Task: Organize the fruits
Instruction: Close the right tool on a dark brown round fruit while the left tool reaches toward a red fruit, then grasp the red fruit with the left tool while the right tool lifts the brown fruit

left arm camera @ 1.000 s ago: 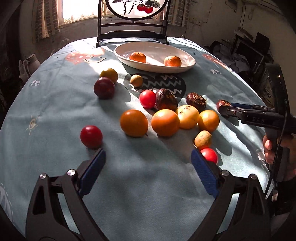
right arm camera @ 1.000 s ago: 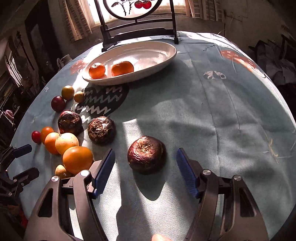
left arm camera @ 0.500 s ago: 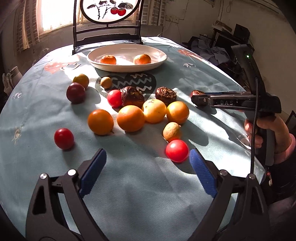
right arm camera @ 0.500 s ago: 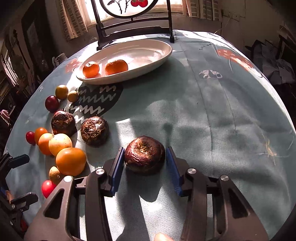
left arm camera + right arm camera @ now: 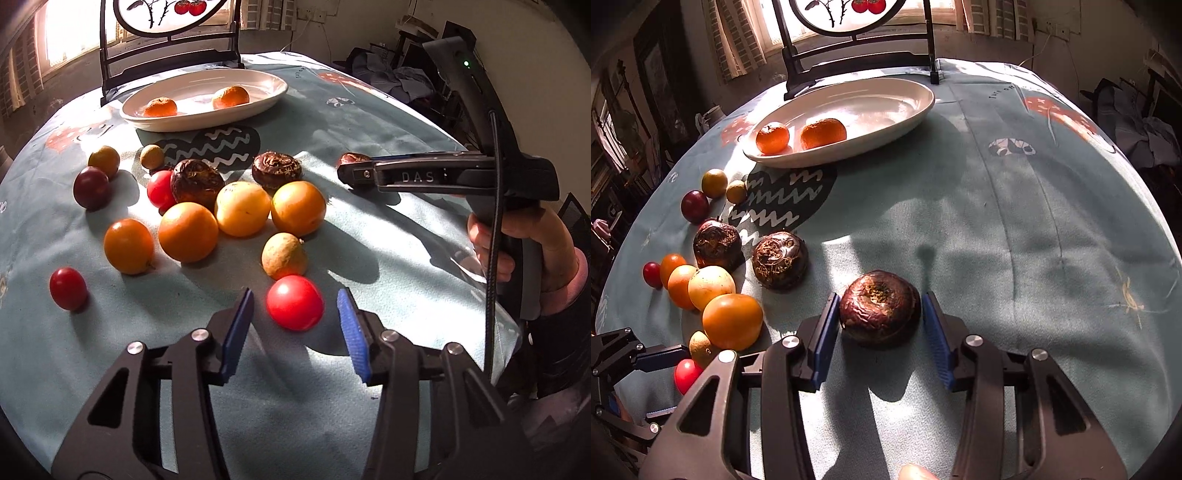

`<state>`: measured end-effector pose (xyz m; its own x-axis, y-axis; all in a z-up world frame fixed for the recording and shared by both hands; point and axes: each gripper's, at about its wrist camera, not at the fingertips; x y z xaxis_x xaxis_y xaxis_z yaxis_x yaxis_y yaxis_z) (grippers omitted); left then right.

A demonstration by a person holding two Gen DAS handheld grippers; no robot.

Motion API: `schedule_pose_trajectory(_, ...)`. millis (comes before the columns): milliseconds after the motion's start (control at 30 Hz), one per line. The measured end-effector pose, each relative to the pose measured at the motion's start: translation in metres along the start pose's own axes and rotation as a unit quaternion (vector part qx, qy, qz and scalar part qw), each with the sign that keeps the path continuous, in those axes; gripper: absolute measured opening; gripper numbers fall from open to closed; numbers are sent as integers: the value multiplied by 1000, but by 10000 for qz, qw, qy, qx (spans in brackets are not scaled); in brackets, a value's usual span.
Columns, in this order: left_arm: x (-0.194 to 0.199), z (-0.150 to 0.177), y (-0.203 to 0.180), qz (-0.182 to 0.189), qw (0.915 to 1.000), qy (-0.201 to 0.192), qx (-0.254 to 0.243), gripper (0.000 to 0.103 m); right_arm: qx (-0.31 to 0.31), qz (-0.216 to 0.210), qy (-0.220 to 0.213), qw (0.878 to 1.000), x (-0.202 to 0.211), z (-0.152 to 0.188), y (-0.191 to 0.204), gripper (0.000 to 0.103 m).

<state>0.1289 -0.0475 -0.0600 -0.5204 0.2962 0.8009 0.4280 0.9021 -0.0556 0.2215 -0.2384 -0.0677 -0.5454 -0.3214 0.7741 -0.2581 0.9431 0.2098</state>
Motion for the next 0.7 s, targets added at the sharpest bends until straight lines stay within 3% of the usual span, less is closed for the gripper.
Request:
schedule_pose_trajectory(333, -2, 1, -3, -177, 9998, 23, -109, 35, 14, 15, 4, 10000, 0, 0, 0, 46)
schedule_pose_trajectory(400, -1, 0, 0, -79, 10000, 25, -48, 30, 29, 32, 5, 10000, 0, 0, 0, 46)
schedule_pose_trajectory(700, 19, -8, 24, 200, 9992, -251, 241, 30, -21, -111, -241, 9996, 10, -4, 2, 45)
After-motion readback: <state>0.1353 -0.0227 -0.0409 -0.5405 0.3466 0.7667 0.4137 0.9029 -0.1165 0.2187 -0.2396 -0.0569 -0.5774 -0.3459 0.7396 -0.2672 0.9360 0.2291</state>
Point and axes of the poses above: each gripper's, at about its wrist camera, not at the fingertips, and x roughly against the way its jaws point, y to its left, z to its underside, and after that the axes turned 6 degrees about -z, right-handed
